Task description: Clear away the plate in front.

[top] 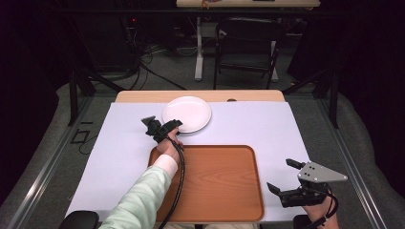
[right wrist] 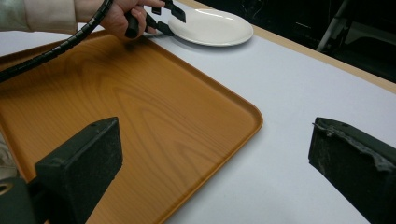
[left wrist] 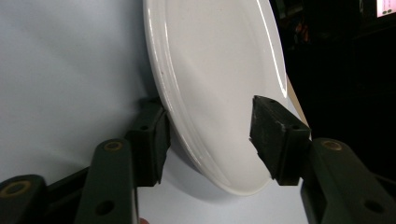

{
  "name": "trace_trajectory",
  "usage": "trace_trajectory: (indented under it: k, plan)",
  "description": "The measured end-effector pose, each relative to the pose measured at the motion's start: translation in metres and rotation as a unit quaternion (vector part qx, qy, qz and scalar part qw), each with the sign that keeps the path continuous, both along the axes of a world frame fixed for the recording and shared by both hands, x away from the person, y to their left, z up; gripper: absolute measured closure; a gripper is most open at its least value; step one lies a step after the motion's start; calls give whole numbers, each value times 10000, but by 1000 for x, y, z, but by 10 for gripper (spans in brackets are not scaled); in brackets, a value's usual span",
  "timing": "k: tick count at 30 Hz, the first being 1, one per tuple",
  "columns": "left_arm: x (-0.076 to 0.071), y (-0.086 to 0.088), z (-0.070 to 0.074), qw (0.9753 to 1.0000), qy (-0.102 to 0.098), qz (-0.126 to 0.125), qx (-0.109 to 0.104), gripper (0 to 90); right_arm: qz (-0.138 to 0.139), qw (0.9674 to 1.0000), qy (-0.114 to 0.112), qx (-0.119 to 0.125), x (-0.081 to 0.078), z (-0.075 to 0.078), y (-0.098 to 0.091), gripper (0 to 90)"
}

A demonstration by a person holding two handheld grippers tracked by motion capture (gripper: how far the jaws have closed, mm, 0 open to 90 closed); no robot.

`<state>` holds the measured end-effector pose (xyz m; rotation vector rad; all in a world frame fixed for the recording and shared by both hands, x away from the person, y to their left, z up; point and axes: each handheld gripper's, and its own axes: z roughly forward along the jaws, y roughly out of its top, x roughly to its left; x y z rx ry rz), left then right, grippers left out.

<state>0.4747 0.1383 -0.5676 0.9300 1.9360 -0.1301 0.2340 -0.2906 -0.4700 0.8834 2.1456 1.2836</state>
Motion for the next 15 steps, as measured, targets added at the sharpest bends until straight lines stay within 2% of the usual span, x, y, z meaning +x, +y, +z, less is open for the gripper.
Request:
trace_trajectory:
  k: [6, 12, 15]
  plan:
    - [0, 1, -3, 10000, 31, 59, 66, 620, -31, 10000, 14, -12, 0, 0, 0, 34]
    - [-1, 3, -8, 10000, 48, 74, 29, 762, -25, 10000, 36, -7, 1, -1, 0, 35]
    - [-1, 4, -10, 10000, 16, 80, -46, 772, -30, 10000, 38, -3, 2, -1, 0, 36]
